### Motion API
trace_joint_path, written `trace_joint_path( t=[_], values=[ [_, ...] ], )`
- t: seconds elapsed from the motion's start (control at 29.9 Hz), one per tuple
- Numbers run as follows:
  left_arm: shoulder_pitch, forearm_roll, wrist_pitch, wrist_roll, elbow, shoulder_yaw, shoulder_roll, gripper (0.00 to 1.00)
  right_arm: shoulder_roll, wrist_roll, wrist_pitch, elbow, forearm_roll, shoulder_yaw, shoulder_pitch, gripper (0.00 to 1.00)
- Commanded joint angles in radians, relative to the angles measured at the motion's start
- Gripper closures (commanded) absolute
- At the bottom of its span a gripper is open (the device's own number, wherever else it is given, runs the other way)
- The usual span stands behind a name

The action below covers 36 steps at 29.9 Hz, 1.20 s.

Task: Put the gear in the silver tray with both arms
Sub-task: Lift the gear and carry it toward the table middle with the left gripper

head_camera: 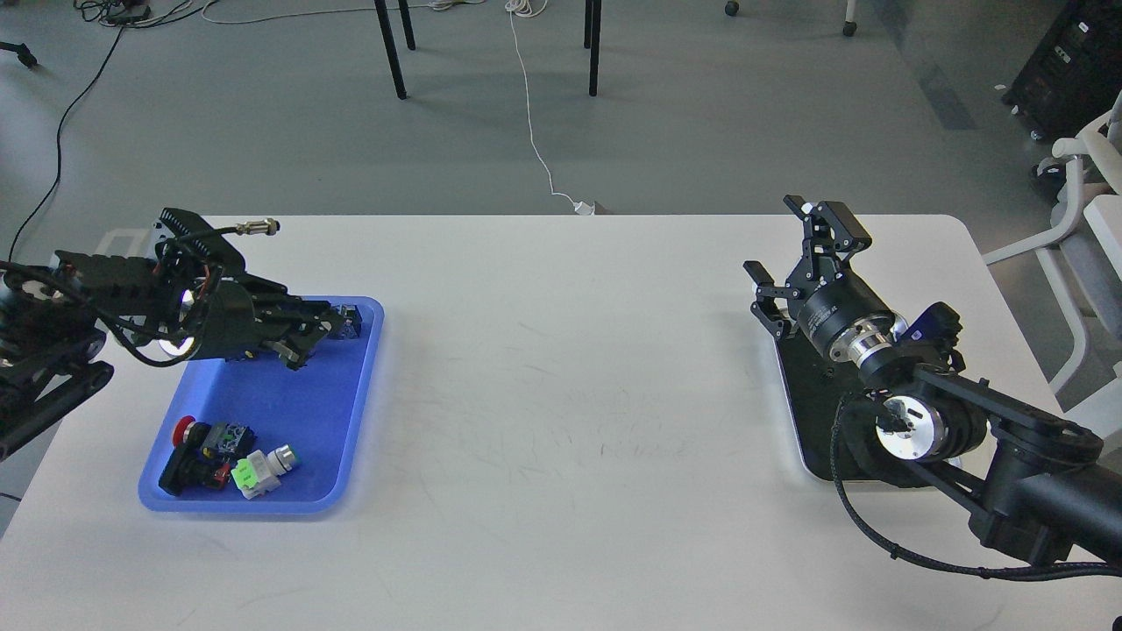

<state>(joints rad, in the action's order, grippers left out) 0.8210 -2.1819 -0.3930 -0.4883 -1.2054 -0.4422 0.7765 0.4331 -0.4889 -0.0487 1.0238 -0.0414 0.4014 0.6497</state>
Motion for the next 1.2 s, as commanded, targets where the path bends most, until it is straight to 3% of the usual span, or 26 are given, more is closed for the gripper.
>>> trace_joint_path(
  t=[0.0,0.1,0.23,0.6,0.77,1.17],
  values=[
    [0.068,0.0,-0.079,0.0,-0.071,0.014,-0.115,0.86,0.012,0.0,0.0,-0.002,0.0,0.007,-0.012,0.02],
    [0.139,0.0,-0.096,0.0,-0.056,0.095,-0.209,0.86,0.019,0.0,-0.002,-0.008,0.002,0.02,-0.022,0.02],
    [0.245,0.0,-0.096,0.0,0.055,0.273,-0.388,0.86,0.025,0.0,-0.002,-0.011,0.005,0.043,-0.05,0.02],
    [0.303,0.0,-0.096,0.0,0.312,0.417,-0.709,0.85,0.045,0.0,-0.008,-0.011,0.067,0.085,-0.085,0.02],
    [0.302,0.0,-0.096,0.0,0.363,0.431,-0.776,0.85,0.045,0.0,-0.008,-0.011,0.067,0.086,-0.085,0.02],
    [0.305,0.0,-0.096,0.0,0.374,0.488,-0.777,0.85,0.047,0.0,-0.008,-0.011,0.067,0.086,-0.085,0.01]
  ],
)
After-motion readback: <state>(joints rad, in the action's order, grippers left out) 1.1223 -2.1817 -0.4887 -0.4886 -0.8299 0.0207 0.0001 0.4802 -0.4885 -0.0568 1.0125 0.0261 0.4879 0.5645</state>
